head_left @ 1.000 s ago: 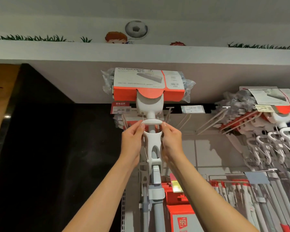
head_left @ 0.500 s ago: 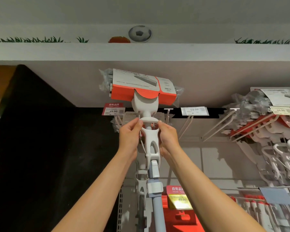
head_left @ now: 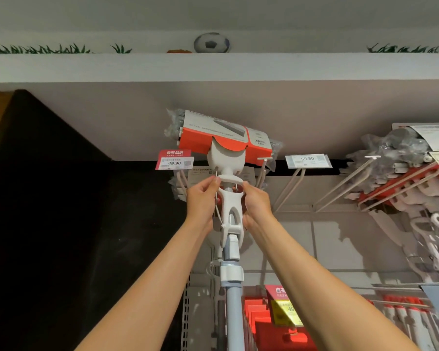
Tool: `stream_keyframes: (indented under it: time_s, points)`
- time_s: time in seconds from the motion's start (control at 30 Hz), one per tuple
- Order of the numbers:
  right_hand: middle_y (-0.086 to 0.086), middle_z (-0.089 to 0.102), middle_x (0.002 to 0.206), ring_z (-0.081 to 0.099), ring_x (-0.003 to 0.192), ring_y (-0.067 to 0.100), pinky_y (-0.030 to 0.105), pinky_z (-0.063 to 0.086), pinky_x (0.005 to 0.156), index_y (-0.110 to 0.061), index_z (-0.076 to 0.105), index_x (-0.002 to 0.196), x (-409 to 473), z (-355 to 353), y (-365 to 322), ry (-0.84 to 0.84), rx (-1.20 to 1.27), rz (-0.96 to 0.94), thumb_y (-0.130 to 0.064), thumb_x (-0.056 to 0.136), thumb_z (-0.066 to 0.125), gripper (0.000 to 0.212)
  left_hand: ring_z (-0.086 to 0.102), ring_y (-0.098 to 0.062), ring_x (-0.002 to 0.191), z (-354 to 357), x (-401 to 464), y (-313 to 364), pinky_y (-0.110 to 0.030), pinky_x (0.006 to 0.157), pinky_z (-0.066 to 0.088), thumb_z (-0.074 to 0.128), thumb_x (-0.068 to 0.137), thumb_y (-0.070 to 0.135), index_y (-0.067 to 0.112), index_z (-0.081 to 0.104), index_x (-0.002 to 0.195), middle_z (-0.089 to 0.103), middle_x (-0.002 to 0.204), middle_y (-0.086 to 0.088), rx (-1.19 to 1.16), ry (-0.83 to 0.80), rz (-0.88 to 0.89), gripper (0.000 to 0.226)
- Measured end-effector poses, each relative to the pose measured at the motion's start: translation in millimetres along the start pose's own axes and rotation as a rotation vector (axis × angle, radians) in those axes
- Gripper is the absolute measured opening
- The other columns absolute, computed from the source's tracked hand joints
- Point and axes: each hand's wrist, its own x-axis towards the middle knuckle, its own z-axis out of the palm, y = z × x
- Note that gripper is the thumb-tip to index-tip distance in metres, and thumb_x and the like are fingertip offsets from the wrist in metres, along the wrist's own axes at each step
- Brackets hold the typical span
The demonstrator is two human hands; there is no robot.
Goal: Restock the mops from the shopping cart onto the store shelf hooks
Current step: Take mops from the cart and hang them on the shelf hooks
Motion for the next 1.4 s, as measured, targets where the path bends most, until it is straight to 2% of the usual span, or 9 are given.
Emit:
stream_keyframes:
  time_s: [0.1, 0.23, 0.3, 0.6, 0.77, 0.9, 1.1, 1.23, 1.4]
  points:
    - [0.023, 0.069, 0.087, 0.067, 0.079, 0.038, 0.063, 0.055, 0.085, -0.001, 0.066, 0.091, 10, 6, 8, 0.015, -0.004, 0.003, -0.013, 0.103, 0.051, 0.022, 0.066, -0.004, 0.061, -4, 12, -8, -0.019, 0.057, 0.052, 0.057, 0.102, 0.014, 0.018, 0.073, 0.095, 0.074, 0.08, 0.002, -0.034, -0.002, -0.021, 0.019]
    - [0.011, 0.067, 0.066, 0.063, 0.052, 0.023, 0.031, 0.055, 0.051, -0.005, 0.065, 0.08, 24, 9, 20, 0.036, -0.032, -0.033, -0.006, 0.1, 0.051, 0.024, 0.066, -0.001, 0.059, -14, 26, -25, -0.017, 0.054, 0.049, 0.057, 0.102, 0.016, 0.022, 0.073, 0.091, 0.073, 0.075, 0.007, -0.037, 0.021, -0.06, 0.02]
    - [0.009, 0.066, 0.062, 0.062, 0.045, 0.019, 0.026, 0.051, 0.045, -0.004, 0.065, 0.081, 29, 10, 28, 0.048, -0.035, -0.039, -0.004, 0.098, 0.052, 0.022, 0.066, -0.002, 0.059, -18, 31, -34, -0.016, 0.051, 0.049, 0.057, 0.102, 0.014, 0.019, 0.073, 0.093, 0.072, 0.073, 0.007, -0.062, 0.03, -0.08, 0.019]
    - [0.01, 0.064, 0.07, 0.059, 0.047, 0.015, 0.02, 0.047, 0.042, -0.005, 0.065, 0.08, 55, 10, 70, 0.115, -0.065, -0.097, -0.006, 0.101, 0.05, 0.025, 0.06, -0.01, 0.068, -32, 49, -78, -0.014, 0.048, 0.047, 0.052, 0.103, 0.009, 0.011, 0.07, 0.102, 0.068, 0.082, 0.0, -0.118, 0.03, -0.172, 0.018]
    - [0.011, 0.065, 0.066, 0.057, 0.047, 0.017, 0.021, 0.046, 0.043, -0.004, 0.066, 0.076, 65, 7, 89, 0.157, -0.08, -0.099, 0.002, 0.095, 0.051, 0.025, 0.061, -0.012, 0.075, -39, 61, -104, -0.022, 0.062, 0.049, 0.053, 0.103, 0.01, 0.01, 0.071, 0.102, 0.07, 0.09, -0.002, -0.11, 0.006, -0.209, 0.018]
    - [0.019, 0.061, 0.082, 0.055, 0.062, 0.024, 0.024, 0.046, 0.049, 0.002, 0.066, 0.091, 71, 1, 99, 0.184, -0.099, -0.106, -0.001, 0.096, 0.051, 0.017, 0.06, -0.014, 0.079, -41, 66, -120, -0.024, 0.065, 0.049, 0.054, 0.103, 0.01, 0.006, 0.069, 0.113, 0.068, 0.096, -0.004, -0.115, 0.004, -0.233, 0.019]
    - [0.013, 0.061, 0.071, 0.053, 0.057, 0.02, 0.022, 0.044, 0.046, -0.002, 0.065, 0.076, 72, -15, 113, 0.188, -0.159, -0.117, 0.0, 0.094, 0.051, 0.023, 0.059, -0.015, 0.072, -45, 64, -142, -0.023, 0.059, 0.05, 0.055, 0.102, 0.008, 0.003, 0.066, 0.124, 0.069, 0.096, -0.006, -0.101, 0.001, -0.268, 0.025]
    - [0.006, 0.061, 0.06, 0.053, 0.05, 0.017, 0.022, 0.044, 0.046, -0.005, 0.066, 0.071, 68, -19, 117, 0.139, -0.139, -0.098, 0.003, 0.093, 0.051, 0.028, 0.065, -0.016, 0.087, -50, 63, -150, -0.023, 0.067, 0.052, 0.055, 0.102, 0.01, 0.006, 0.063, 0.13, 0.069, 0.119, -0.011, -0.083, -0.014, -0.276, 0.029]
    - [0.008, 0.063, 0.064, 0.055, 0.055, 0.019, 0.023, 0.045, 0.048, -0.005, 0.068, 0.076, 68, -20, 118, 0.129, -0.15, -0.103, 0.001, 0.094, 0.051, 0.025, 0.066, -0.019, 0.096, -50, 65, -153, -0.027, 0.073, 0.053, 0.056, 0.102, 0.012, 0.007, 0.064, 0.13, 0.069, 0.121, -0.01, -0.048, -0.012, -0.264, 0.03]
